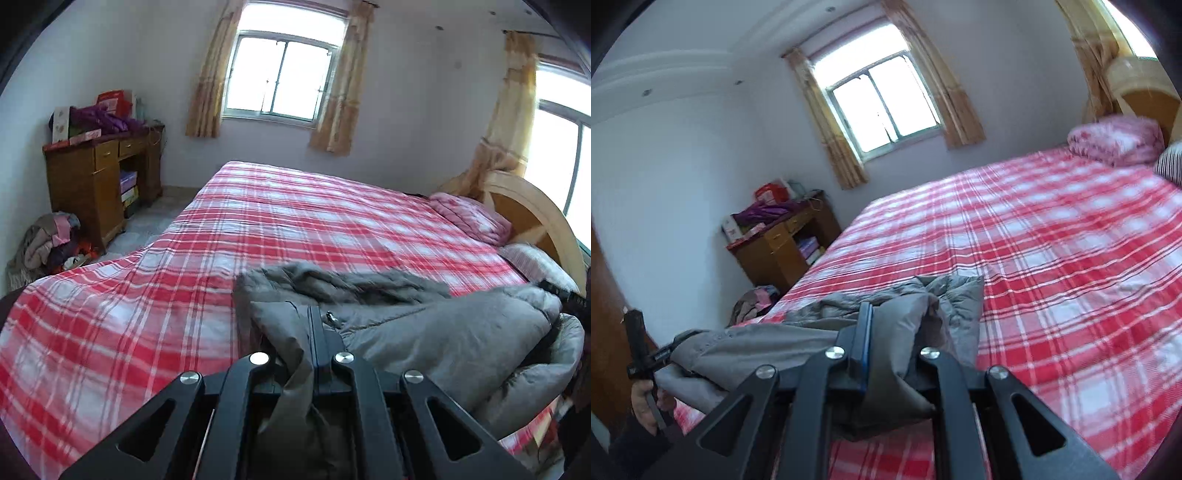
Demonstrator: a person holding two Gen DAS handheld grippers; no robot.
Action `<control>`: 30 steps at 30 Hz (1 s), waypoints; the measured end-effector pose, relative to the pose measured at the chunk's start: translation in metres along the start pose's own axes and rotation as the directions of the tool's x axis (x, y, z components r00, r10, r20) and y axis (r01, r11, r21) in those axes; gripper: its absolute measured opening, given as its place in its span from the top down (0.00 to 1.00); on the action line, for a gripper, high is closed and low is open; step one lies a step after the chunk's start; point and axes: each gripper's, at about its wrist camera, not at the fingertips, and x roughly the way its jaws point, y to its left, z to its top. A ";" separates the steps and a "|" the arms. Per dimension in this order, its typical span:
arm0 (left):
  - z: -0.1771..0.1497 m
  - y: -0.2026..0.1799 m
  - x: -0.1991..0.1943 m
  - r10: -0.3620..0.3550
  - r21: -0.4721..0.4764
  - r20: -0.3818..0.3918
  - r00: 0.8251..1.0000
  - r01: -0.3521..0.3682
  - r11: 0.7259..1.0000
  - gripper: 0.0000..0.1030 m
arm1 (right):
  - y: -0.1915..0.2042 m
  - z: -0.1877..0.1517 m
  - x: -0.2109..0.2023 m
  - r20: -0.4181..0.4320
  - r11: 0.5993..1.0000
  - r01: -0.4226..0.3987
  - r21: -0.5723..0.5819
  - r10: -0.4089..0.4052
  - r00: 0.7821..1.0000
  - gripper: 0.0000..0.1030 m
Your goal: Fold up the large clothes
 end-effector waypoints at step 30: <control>0.038 -0.041 0.122 0.369 -0.059 0.060 0.928 -0.366 0.929 0.10 | -0.032 0.053 0.206 -0.025 0.941 0.339 -0.014 -0.340 0.940 0.18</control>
